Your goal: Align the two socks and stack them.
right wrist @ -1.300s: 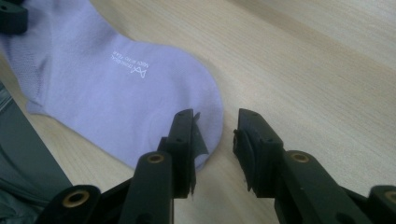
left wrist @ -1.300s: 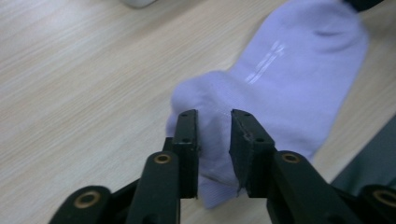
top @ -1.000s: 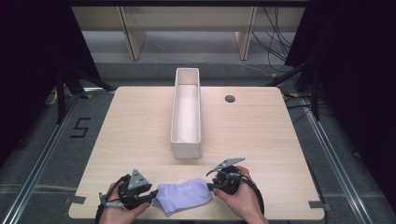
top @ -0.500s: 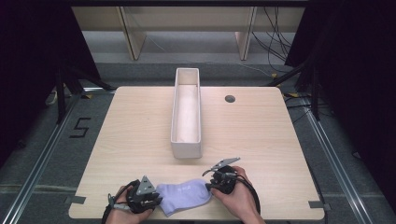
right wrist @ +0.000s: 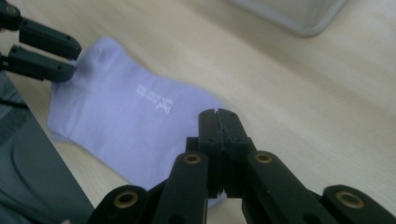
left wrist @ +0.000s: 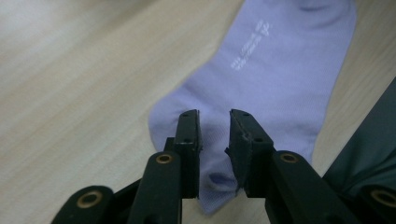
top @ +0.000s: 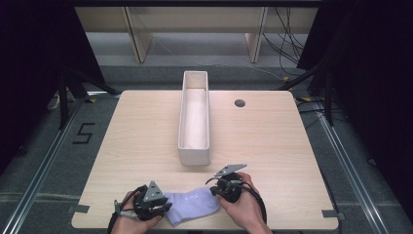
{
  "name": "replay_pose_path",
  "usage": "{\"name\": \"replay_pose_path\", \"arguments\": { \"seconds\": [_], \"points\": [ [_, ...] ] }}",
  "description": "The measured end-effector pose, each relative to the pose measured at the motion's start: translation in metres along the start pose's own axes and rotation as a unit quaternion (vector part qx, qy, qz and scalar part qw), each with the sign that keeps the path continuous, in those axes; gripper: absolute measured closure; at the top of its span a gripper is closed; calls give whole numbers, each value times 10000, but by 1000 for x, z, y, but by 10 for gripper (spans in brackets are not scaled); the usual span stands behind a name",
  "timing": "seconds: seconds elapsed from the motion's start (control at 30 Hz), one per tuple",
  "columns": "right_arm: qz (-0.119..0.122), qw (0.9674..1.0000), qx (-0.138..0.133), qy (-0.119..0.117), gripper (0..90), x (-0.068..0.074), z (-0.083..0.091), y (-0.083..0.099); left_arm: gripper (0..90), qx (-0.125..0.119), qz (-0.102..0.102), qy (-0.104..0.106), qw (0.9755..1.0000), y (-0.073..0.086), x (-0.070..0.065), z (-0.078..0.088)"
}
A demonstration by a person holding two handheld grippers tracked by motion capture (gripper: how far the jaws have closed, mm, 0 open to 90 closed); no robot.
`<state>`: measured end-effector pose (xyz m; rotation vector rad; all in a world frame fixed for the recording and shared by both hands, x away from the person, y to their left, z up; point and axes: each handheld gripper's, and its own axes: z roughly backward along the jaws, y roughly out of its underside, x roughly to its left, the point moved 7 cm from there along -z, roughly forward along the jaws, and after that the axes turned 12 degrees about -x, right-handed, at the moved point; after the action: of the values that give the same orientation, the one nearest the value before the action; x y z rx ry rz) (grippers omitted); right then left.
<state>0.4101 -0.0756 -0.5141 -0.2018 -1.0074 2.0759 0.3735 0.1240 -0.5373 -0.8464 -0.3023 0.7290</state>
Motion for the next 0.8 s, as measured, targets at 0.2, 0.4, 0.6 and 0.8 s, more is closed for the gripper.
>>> {"name": "replay_pose_path", "arguments": {
  "seconds": [0.2,0.4,0.6,0.8],
  "points": [
    [-87,9990,423,144,896,-4,-16,17,732,106,-50,24,9999,5,2,-4],
    [-122,9984,475,279,900,-8,-10,21,732,131,-230,22,9996,-4,7,-16],
    [-60,9982,411,443,899,-18,-2,25,714,91,-367,-2,9993,-16,12,-30],
    [-166,9978,443,462,899,-19,-3,26,685,-22,-188,-82,9998,-17,15,-32]
  ]
}}
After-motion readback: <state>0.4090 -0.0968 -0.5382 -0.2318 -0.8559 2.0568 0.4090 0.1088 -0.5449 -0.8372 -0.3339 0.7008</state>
